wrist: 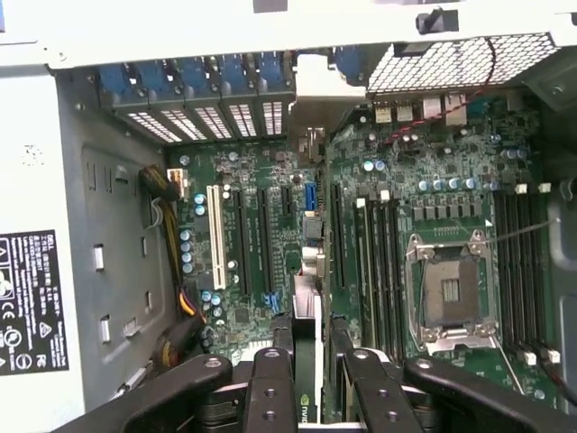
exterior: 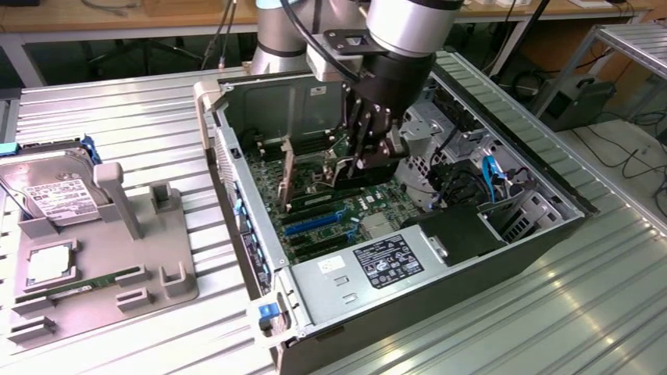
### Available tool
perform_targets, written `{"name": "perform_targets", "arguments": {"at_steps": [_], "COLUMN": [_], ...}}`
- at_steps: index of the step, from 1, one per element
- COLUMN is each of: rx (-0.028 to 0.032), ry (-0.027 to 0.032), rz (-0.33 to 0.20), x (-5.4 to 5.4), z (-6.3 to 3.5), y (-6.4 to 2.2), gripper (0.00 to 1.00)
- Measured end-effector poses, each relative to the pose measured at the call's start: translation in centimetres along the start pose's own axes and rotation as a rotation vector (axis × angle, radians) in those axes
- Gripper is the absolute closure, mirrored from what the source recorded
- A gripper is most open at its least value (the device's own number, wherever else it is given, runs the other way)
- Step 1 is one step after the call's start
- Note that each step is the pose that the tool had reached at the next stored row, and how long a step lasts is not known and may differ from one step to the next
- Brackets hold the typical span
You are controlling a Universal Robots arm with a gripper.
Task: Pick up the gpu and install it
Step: 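Insert the gpu into the slot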
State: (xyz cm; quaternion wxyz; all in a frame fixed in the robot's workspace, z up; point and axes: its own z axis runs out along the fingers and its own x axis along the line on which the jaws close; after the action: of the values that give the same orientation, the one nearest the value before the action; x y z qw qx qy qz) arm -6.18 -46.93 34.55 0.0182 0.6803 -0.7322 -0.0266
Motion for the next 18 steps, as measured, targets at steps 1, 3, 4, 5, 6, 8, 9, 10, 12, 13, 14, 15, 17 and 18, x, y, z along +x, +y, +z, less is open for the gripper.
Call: {"name": "perform_targets", "arguments": {"at_steps": [1,3,4,5,6,8,9,10,12,13,14,15,17,18], "rx": [0.0004,0.0014,0.0017,0.0022,0.0028,0.0046,0.0055,0.0069,0.0101,0.0125,0.0176,0.0217,0.0307,0.0329], "ry": [0.0002,0.0003,0.0004,0.0004,0.0005,0.0005,0.0005,0.0005,0.0005,0.0004,0.0002,0.0001,-0.0001,0.0001], "rz": [-0.002,-0.008,-0.010,-0.012,-0.014,-0.017,-0.018,-0.019,-0.022,-0.023,-0.026,-0.028,-0.035,-0.037], "x": [0.0,0.1,0.1,0.1,0.1,0.1,0.1,0.2,0.2,0.2,0.2,0.2,0.2,0.2], "z": [0.14,0.52,0.63,0.78,0.94,1.26,1.36,1.50,1.71,1.81,1.98,2.10,2.35,2.43], "y": [0.13,0.47,0.59,0.74,0.91,1.31,1.44,1.62,1.90,2.03,2.21,2.32,2.48,2.51], "gripper": [0.74,0.74,0.74,0.74,0.74,0.74,0.74,0.74,0.74,0.74,0.74,0.74,0.74,0.74]}}
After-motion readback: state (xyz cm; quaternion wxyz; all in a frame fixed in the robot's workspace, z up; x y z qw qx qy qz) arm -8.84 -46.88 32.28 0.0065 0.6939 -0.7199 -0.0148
